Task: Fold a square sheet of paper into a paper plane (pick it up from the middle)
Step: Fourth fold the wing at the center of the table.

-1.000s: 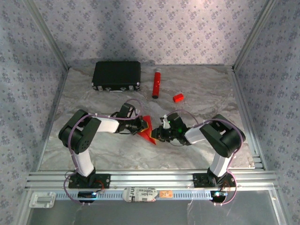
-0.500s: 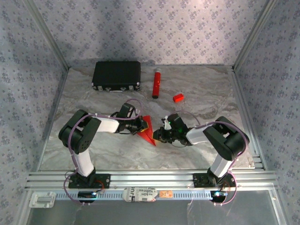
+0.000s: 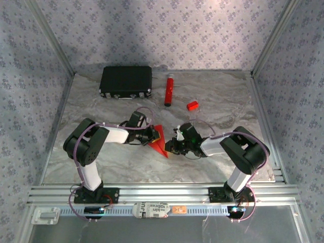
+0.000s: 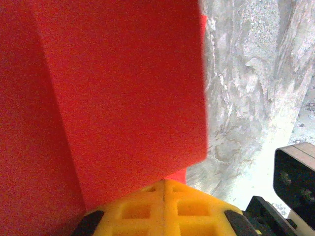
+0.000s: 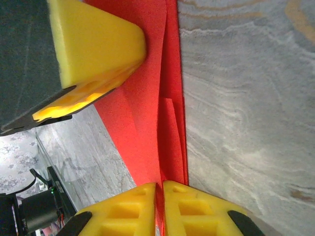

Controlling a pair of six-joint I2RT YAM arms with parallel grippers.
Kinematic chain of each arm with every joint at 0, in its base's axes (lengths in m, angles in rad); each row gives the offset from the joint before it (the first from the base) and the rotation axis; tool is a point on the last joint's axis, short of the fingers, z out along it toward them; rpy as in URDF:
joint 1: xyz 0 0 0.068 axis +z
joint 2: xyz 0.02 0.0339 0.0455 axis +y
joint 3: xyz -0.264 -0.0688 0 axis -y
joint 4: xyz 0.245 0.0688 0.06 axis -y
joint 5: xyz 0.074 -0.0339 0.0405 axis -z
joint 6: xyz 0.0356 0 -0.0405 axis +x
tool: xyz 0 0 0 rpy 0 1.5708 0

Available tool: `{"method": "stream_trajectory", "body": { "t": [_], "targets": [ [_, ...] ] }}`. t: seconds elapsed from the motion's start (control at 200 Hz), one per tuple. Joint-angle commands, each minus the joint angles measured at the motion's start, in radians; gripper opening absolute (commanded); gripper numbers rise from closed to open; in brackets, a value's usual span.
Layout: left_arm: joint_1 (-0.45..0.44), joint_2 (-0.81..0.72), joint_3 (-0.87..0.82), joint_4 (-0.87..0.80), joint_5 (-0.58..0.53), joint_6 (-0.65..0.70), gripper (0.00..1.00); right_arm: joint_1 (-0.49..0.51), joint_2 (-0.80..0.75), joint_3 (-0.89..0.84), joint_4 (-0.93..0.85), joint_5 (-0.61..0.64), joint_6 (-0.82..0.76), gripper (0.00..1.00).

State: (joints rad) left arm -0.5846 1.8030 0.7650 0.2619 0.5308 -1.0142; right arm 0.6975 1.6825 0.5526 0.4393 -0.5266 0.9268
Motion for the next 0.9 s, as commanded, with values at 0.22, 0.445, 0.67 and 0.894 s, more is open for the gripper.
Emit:
{"method": "stream_trajectory", "body": {
  "t": [0.22,0.445,0.67,0.894],
  "targets": [
    [-0.003,0.022,0.000,-0.037,0.005,0.016,0.01,0.036,-0.040,-0.008,-0.191,0.030,-0.041,0.18],
    [-0.004,0.024,0.000,-0.035,0.006,0.014,0.01,0.051,-0.037,0.033,-0.297,0.076,-0.080,0.17],
    [-0.002,0.021,-0.002,-0.037,0.005,0.015,0.00,0.048,-0.027,-0.005,-0.243,0.069,-0.047,0.06],
    [0.002,0.021,-0.004,-0.042,0.005,0.017,0.00,0.042,-0.056,-0.052,-0.196,0.051,-0.023,0.12]
  ]
}}
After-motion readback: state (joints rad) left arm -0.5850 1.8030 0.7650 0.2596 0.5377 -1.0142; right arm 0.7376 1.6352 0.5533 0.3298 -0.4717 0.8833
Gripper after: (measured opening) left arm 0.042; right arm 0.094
